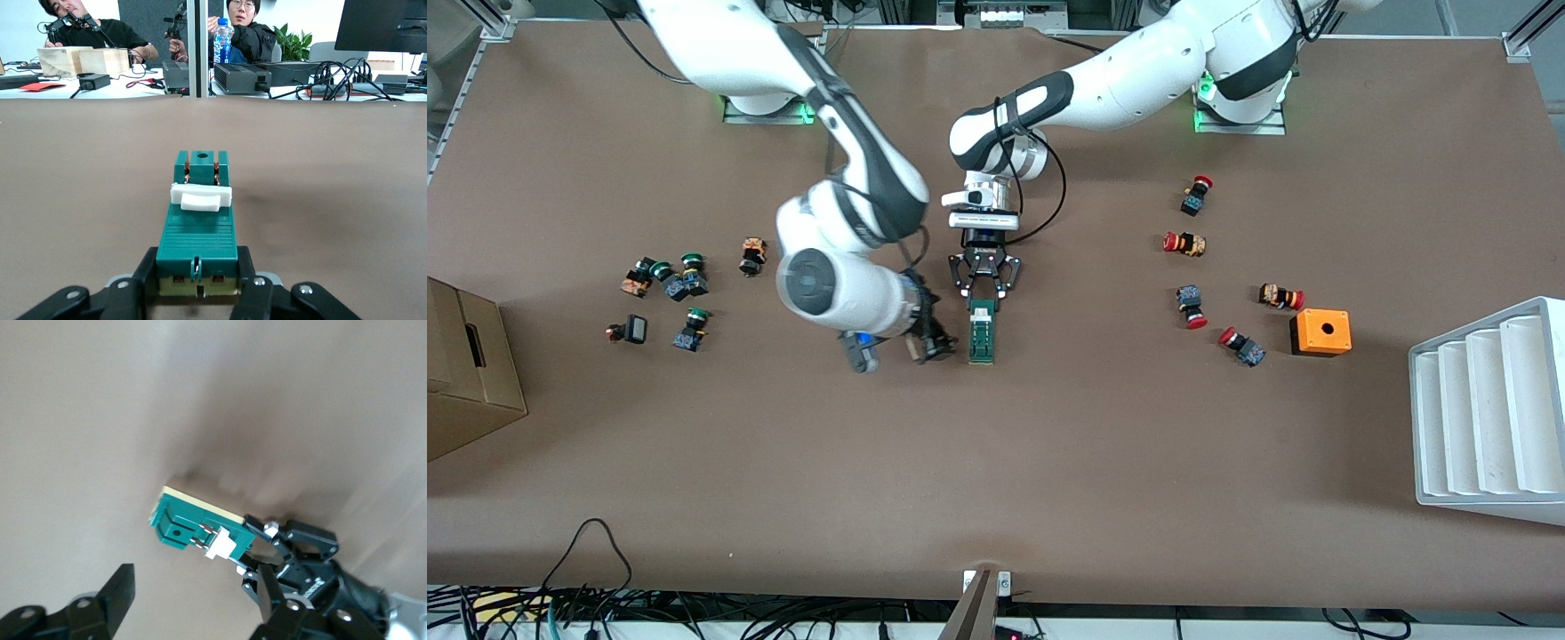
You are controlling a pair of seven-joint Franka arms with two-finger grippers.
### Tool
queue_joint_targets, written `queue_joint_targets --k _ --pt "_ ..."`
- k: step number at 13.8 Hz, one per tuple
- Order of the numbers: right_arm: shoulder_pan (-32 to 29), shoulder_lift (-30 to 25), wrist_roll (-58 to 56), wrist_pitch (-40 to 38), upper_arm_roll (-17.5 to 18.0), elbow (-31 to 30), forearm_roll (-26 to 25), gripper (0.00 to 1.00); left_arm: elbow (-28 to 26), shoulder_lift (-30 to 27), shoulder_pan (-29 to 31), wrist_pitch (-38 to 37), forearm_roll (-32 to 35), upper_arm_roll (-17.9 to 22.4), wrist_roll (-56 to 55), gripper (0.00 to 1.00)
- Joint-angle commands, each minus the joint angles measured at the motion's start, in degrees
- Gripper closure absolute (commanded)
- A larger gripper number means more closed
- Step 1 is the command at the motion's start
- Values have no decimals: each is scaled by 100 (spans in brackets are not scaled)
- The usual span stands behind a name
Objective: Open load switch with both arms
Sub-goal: 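Release the lever and draw the right gripper back to rest, then open the left gripper and lift it off the switch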
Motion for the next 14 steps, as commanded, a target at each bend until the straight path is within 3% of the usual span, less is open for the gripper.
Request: queue_joint_targets --k 1,3,4,6,7,8,14 --pt "-536 -525 -1343 -520 56 -185 -93 12 371 200 -18 284 335 -96 48 100" --pt "-1019 -955 -2538 -881 56 -351 -120 7 371 200 -18 284 335 -96 48 100" --pt "-1213 -1192 -3196 -1039 56 -509 -233 5 371 191 -18 284 335 -96 48 94" --pt "-1565 -1746 -4497 -1129 56 -965 -514 5 379 147 -18 302 309 -105 83 53" --pt "-1697 -2010 -5069 -1129 56 -1211 -707 4 371 95 -1 302 248 -123 153 22" --pt "-1820 -2230 -5615 -1138 65 -1362 -970 2 371 51 8 310 126 -219 284 3" --pt "-2488 -3101 -8403 -1559 -31 -1732 -1948 1 362 -274 61 302 -402 -465 909 1"
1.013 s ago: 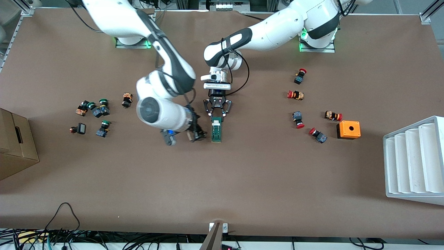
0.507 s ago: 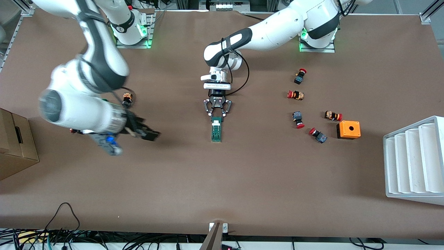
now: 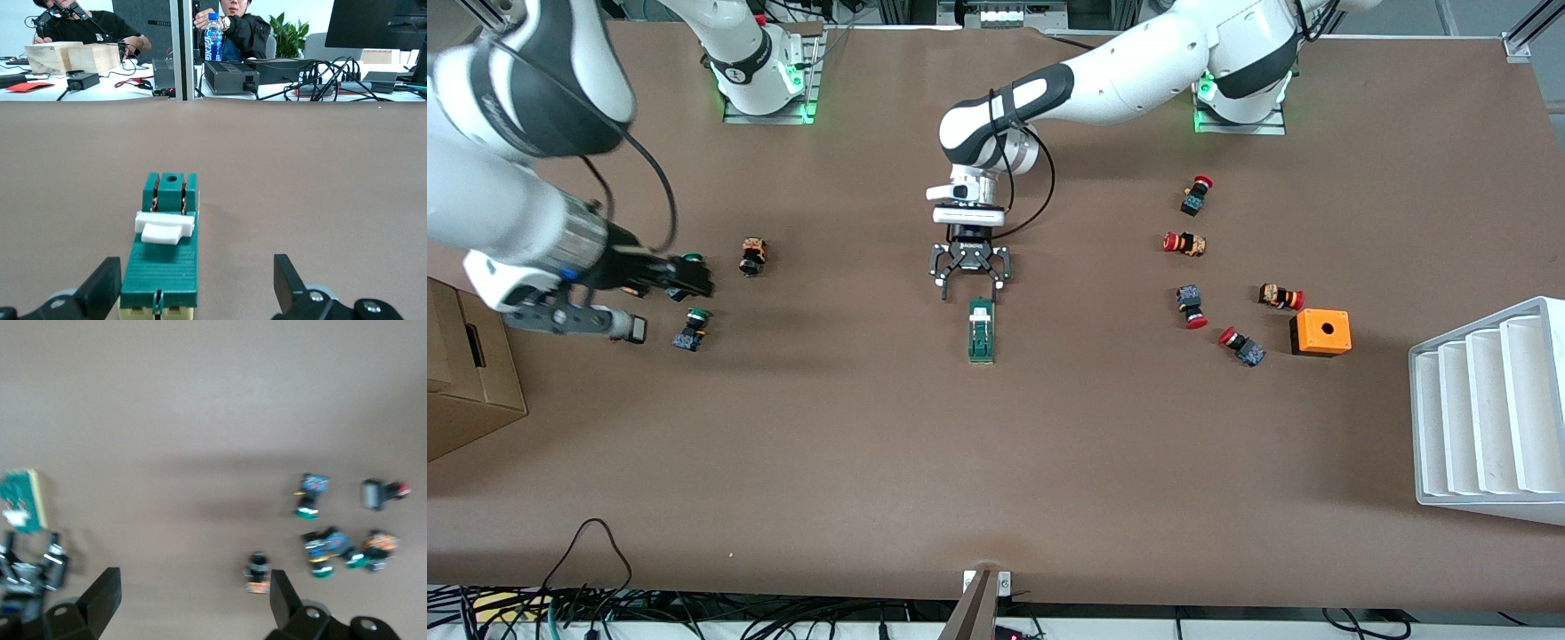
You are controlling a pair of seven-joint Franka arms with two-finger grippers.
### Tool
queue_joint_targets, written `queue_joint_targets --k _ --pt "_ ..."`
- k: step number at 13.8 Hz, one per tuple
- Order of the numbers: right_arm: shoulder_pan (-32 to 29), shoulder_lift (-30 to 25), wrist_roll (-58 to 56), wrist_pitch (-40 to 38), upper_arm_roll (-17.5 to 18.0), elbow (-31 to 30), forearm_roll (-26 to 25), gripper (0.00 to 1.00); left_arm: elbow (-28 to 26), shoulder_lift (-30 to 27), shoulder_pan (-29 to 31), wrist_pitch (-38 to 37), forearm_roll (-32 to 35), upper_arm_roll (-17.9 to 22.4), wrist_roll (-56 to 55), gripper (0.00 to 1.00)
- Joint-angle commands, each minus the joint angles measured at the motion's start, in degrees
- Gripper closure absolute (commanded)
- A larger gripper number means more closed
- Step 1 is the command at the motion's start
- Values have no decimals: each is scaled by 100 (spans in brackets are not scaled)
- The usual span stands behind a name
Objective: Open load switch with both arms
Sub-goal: 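Open the left gripper and lift it off the switch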
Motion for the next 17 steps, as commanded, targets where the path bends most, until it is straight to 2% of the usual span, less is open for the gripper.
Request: queue_joint_targets --k 1,5,7,9,12,14,17 --pt "-235 -365 -952 -126 -83 -237 -194 1 37 -235 -8 98 -185 -122 423 1" --pt "-244 -295 -1112 -206 -172 -69 -274 1 64 -682 62 98 -1106 -394 1512 1" --pt "-270 -234 -1138 -197 -172 70 -274 1 160 -876 194 107 -1598 -666 2083 1" --pt "-279 -207 -1147 -232 -181 168 -256 1 606 -964 238 98 -2300 -895 2820 1" --pt "-305 -233 -1156 -319 -225 168 -212 1 1799 -974 282 81 -3591 -1203 4304 1" --pt "-305 -251 -1156 -495 -234 177 -212 1 2442 -1131 309 63 -4522 -1195 5289 1" --pt "-296 -225 -1112 -496 -251 168 -212 1 2945 -1430 589 54 -5946 -1064 6573 1"
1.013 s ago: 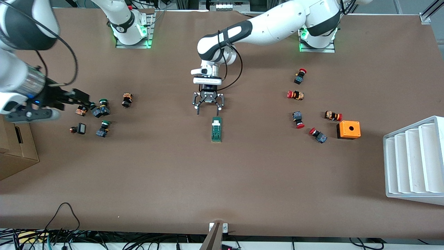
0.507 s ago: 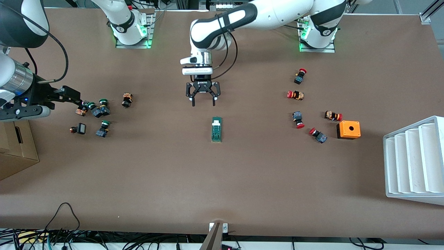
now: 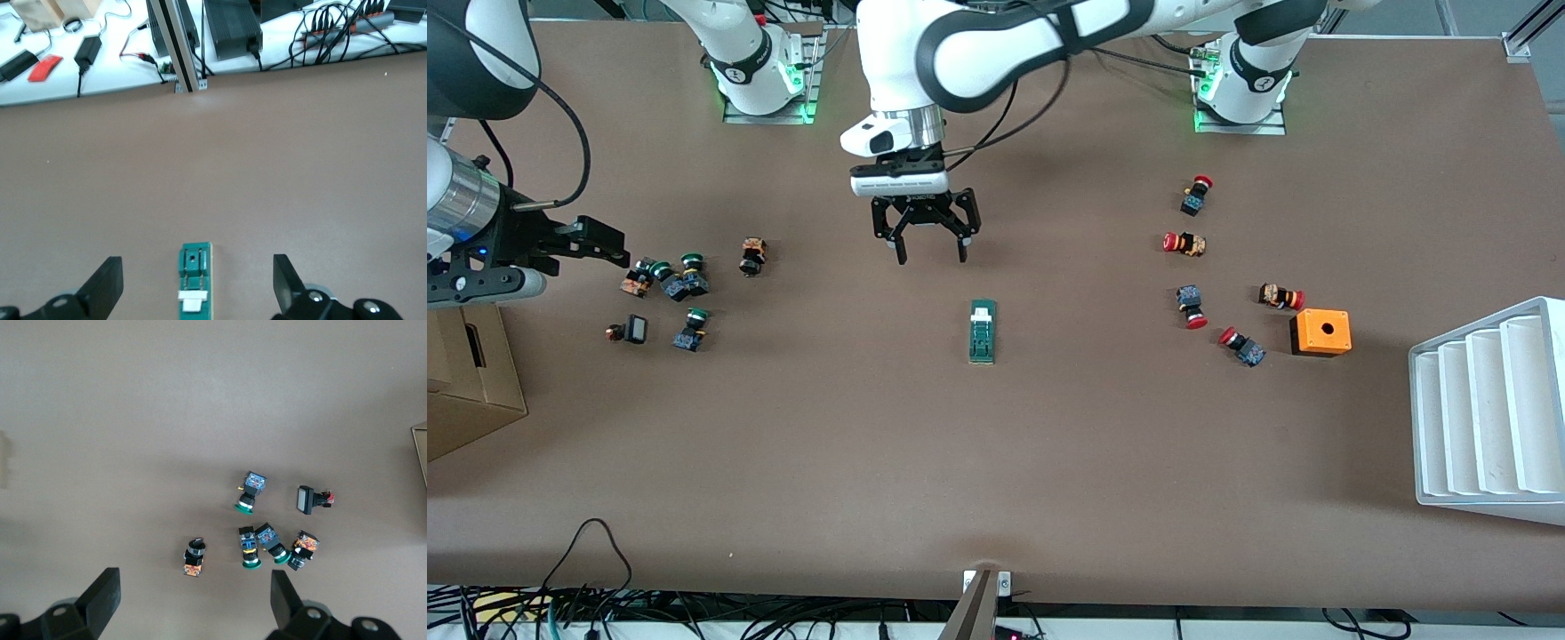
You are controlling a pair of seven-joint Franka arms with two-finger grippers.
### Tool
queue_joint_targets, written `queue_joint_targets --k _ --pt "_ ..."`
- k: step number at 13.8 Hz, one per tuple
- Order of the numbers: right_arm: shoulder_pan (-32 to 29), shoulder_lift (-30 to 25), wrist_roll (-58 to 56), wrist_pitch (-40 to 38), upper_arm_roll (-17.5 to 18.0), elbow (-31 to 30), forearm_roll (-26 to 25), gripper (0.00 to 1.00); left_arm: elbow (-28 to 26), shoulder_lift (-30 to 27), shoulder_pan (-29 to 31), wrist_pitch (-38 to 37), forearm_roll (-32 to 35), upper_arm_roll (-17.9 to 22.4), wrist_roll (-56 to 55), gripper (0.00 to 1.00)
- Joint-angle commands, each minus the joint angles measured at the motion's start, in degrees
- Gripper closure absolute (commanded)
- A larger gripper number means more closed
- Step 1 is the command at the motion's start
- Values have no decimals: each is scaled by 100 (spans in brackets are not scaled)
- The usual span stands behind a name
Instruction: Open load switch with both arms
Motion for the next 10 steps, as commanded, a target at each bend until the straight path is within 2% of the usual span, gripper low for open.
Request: queue_joint_targets --k 1,5,8,10 --pt "-14 25 -26 -65 16 102 -11 1 486 -300 112 8 -1346 398 1094 1" --pt "21 104 -70 -39 34 330 -46 1 488 -1257 121 52 -3956 1944 2728 1" --pt "12 140 -79 -47 34 436 -55 1 -55 -2109 121 0 -5987 3402 3931 1" --pt "-23 140 -88 -47 25 445 -38 1 -521 -2611 112 -131 -6929 4352 4959 1"
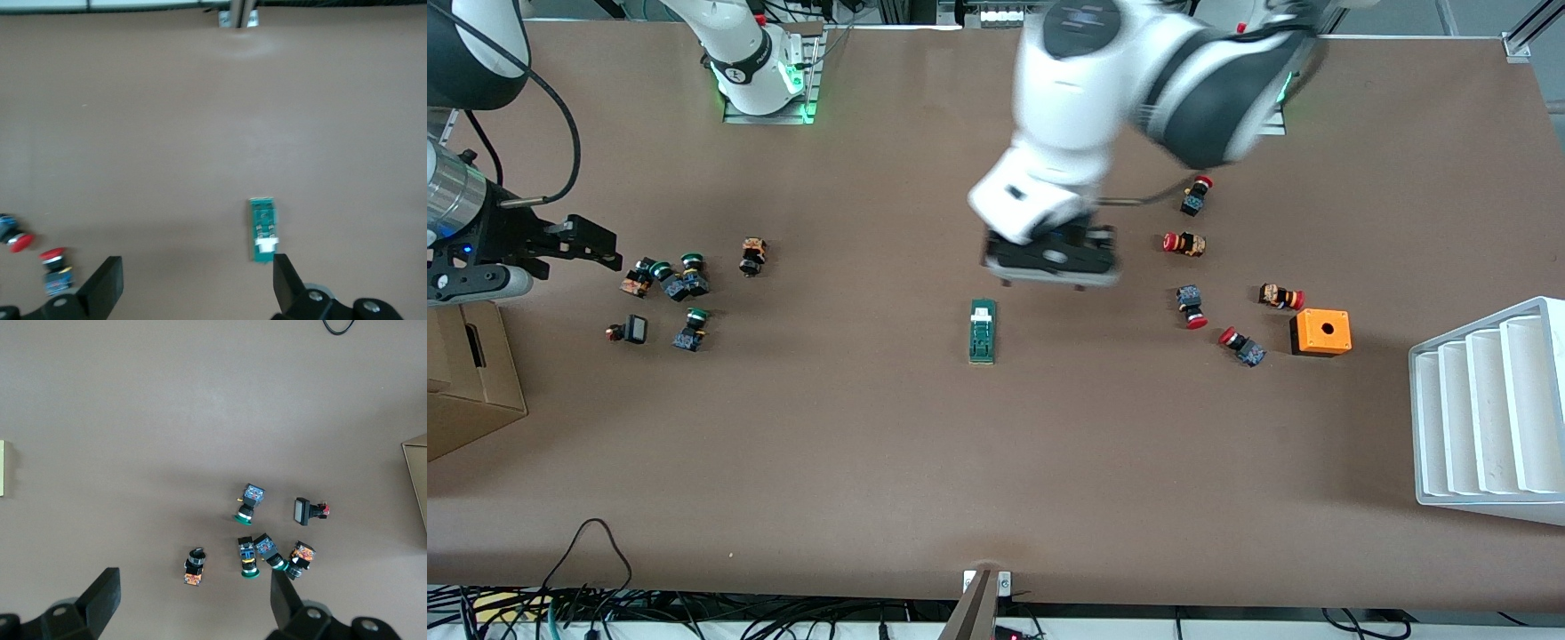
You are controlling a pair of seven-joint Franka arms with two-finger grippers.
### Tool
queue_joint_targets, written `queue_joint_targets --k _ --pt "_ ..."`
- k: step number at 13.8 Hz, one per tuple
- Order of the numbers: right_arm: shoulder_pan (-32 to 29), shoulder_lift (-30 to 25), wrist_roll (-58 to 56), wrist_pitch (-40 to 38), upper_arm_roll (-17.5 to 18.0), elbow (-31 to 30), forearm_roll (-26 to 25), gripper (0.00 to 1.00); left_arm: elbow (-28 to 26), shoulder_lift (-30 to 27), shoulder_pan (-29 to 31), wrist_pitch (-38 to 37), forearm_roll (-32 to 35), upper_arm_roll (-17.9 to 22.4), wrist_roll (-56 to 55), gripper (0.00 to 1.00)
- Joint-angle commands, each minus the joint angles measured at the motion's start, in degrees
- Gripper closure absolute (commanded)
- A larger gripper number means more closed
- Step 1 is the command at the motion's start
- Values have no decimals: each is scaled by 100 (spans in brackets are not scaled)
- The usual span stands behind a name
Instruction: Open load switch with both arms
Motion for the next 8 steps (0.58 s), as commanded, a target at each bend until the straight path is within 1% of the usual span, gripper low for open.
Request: queue_joint_targets --k 1,2,3,4,6,8 --pt "-57 72 -95 -53 10 157 -38 1 -818 -815 -44 -291 -1219 1249 1109 1" --pt "-57 72 -95 -44 10 157 -38 1 -818 -877 -52 -642 -1555 1654 1277 1" --pt "-57 72 -95 -44 10 157 -38 1 -818 -956 -53 -950 -1697 1989 1410 1" --pt "-57 72 -95 -44 10 157 -47 1 -827 -1078 -35 -1249 -1725 2192 1585 1" --pt "-57 72 -86 -44 10 157 -47 1 -853 -1254 61 -1663 -1716 2431 1736 1" --pt "-49 72 -86 -44 19 157 -56 1 -1124 -1456 446 -1726 -1725 2406 1998 1"
